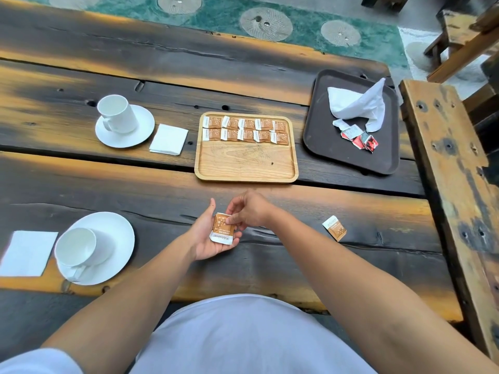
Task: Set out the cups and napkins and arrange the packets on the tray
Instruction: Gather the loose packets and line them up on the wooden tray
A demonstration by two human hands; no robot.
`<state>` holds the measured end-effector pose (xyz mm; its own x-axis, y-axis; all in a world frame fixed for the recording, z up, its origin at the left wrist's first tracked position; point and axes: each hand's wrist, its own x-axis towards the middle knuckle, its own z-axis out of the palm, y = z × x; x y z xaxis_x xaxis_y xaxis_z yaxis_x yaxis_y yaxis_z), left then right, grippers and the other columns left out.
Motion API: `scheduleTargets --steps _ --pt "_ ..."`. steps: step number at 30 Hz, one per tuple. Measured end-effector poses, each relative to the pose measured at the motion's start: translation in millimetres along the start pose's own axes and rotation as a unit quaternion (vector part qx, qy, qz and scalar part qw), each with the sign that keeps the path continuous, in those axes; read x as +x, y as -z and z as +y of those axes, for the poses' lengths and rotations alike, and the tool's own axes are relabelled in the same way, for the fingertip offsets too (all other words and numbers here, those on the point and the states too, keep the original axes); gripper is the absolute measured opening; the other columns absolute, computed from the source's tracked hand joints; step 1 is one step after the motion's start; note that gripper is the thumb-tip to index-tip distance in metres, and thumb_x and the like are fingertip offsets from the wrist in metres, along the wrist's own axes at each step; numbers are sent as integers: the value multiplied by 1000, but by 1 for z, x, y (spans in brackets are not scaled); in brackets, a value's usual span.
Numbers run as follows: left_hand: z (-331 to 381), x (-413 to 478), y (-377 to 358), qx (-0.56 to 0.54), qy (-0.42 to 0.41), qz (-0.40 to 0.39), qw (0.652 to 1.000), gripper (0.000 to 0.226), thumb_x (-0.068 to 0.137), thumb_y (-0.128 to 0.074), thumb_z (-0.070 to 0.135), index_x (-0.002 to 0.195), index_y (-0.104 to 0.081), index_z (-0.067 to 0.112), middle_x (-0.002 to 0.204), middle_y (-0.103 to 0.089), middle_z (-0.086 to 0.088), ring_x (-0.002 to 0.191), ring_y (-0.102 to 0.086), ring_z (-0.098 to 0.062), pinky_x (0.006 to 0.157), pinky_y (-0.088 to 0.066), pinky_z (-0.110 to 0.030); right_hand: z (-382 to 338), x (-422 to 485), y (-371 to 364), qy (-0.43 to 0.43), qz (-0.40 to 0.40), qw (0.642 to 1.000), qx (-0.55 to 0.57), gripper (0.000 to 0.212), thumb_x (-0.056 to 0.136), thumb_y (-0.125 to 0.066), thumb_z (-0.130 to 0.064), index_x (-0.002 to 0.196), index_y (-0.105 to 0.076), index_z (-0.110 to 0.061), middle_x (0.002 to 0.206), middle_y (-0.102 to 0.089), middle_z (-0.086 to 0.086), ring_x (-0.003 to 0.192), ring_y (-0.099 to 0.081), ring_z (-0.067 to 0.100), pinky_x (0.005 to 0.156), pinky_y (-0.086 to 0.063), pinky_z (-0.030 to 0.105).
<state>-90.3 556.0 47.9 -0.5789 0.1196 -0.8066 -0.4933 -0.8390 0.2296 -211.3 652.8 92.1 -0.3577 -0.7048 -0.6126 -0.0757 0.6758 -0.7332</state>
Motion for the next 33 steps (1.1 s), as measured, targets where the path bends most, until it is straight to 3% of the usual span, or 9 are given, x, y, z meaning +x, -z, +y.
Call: scheduleTargets --steps 3,7,13,18,21,23,25,28,33 --pt "-1 -1 -3 5 2 9 1000 85 86 -35 78 104 -67 1 88 -68 -18 73 -65 -26 66 -58 -34 1 -1 0 -3 4 1000 -6 17 82 -75 1 96 -68 5 67 -65 7 55 -62 15 58 -57 28" --pt "-1 -2 -5 5 5 9 1000 84 86 -35 77 110 -64 1 94 -66 -19 71 -64 -25 64 -57 -33 4 -1 1 -5 5 1000 -11 13 83 -75 0 93 -68 0 66 -64 6 55 -60 14 58 -56 29" --pt "-1 2 -11 0 17 6 1000 84 85 -36 78 101 -65 1 83 -67 -16 61 -61 -21 56 -55 -29 8 2 3 -5 11 1000 -13 18 81 -77 0 80 -61 -8 64 -64 6 50 -59 14 52 -53 28" --pt "0 6 -16 5 22 10 1000 80 85 -34 78 96 -62 3 75 -64 -11 59 -58 -19 54 -53 -27 17 9 5 -13 46 998 -36 23 80 -80 -7 80 -57 -11 58 -60 2 48 -55 11 52 -47 27" --pt "1 9 -14 5 15 20 1000 75 86 -35 76 101 -60 7 76 -64 -10 60 -59 -21 56 -54 -29 30 12 15 -8 137 982 -130 15 85 -75 -22 87 -65 -10 78 -66 5 72 -60 19 66 -47 27" --pt "2 12 -11 8 12 26 1000 74 87 -34 75 102 -61 8 76 -64 -10 61 -61 -21 56 -55 -29 43 13 24 -36 174 970 -169 13 89 -69 -25 93 -66 -13 98 -70 12 94 -63 26 82 -50 31" --pt "4 14 -8 7 10 30 999 73 87 -35 74 101 -61 8 75 -65 -10 62 -62 -22 55 -56 -30 57 12 34 -69 194 962 -180 11 90 -64 -25 98 -63 -16 109 -67 15 106 -61 31 89 -50 34" --pt "6 19 -5 5 13 38 999 73 87 -37 74 105 -61 7 76 -65 -10 63 -64 -23 56 -57 -31 77 9 47 -109 212 951 -195 20 92 -61 -23 110 -61 -15 120 -63 15 114 -57 33 90 -48 36" --pt "6 28 -5 3 21 44 999 73 86 -39 73 109 -61 7 77 -67 -10 65 -65 -23 56 -57 -32 103 3 59 -171 220 941 -191 22 90 -61 -18 112 -60 -17 122 -60 12 112 -58 32 79 -42 32"
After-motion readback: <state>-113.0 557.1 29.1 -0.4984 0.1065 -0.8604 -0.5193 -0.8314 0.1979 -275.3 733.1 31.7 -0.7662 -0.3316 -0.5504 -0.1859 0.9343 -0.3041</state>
